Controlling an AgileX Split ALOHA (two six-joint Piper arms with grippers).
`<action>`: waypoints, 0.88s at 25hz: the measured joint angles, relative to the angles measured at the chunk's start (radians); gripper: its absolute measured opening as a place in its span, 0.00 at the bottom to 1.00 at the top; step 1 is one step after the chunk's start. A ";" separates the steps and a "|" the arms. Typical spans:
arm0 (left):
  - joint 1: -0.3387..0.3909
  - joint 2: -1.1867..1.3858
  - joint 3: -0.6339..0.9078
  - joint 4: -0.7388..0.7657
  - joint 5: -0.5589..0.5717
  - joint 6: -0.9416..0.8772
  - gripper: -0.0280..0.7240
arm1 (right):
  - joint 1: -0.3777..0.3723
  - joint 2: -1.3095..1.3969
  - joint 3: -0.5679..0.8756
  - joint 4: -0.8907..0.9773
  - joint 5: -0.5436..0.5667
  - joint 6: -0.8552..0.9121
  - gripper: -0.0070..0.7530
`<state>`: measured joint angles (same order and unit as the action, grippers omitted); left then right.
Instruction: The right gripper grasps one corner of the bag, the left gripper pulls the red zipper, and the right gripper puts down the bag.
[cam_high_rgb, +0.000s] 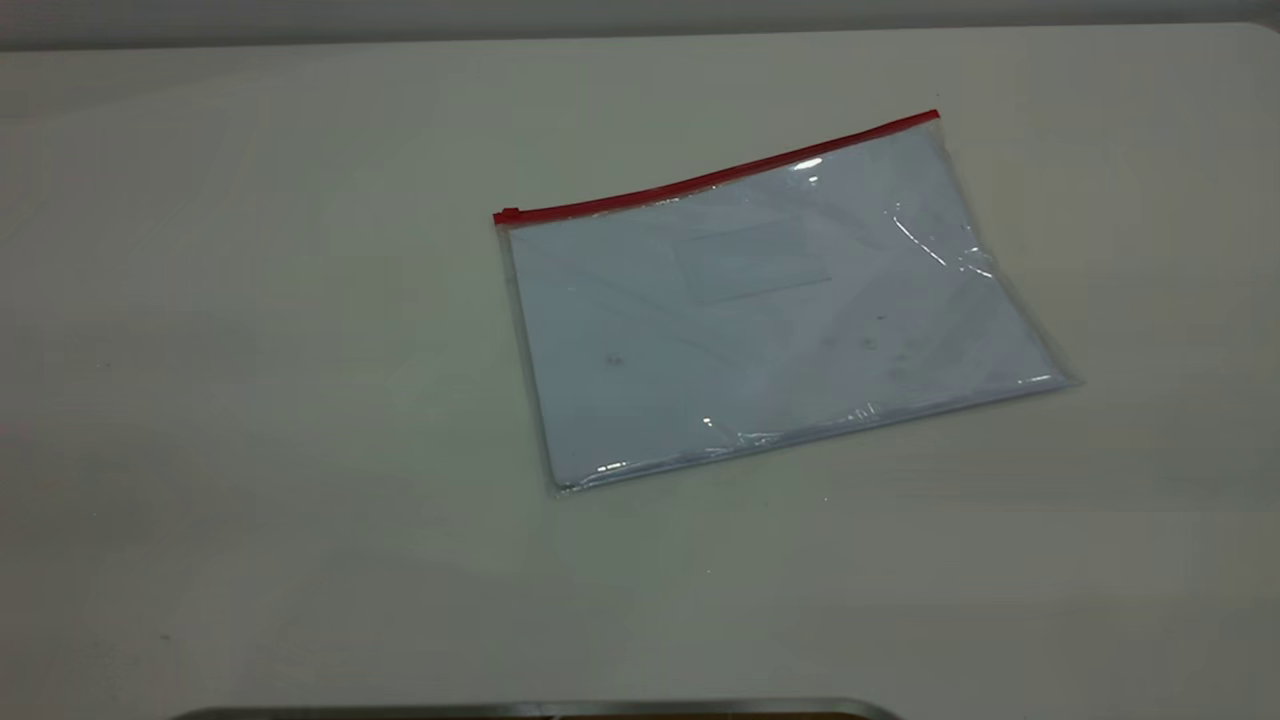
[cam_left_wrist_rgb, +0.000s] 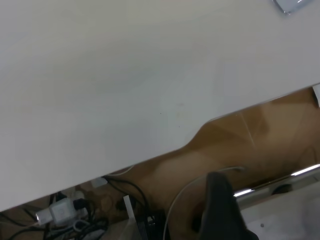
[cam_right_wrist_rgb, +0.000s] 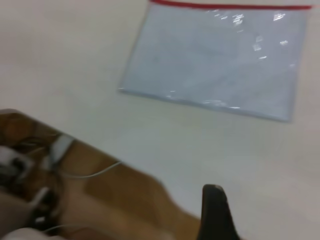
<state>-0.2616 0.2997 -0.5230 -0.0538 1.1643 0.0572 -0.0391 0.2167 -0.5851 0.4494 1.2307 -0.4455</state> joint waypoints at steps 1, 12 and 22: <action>0.000 0.000 0.000 0.000 -0.001 0.000 0.77 | 0.000 -0.022 0.006 -0.030 0.000 0.002 0.74; 0.000 0.000 0.036 -0.001 -0.034 0.002 0.77 | 0.000 -0.204 0.101 -0.278 -0.080 0.161 0.74; 0.000 0.000 0.036 -0.001 -0.042 0.003 0.77 | 0.000 -0.212 0.102 -0.280 -0.089 0.164 0.72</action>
<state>-0.2616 0.2997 -0.4866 -0.0547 1.1225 0.0599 -0.0391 0.0051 -0.4834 0.1697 1.1419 -0.2813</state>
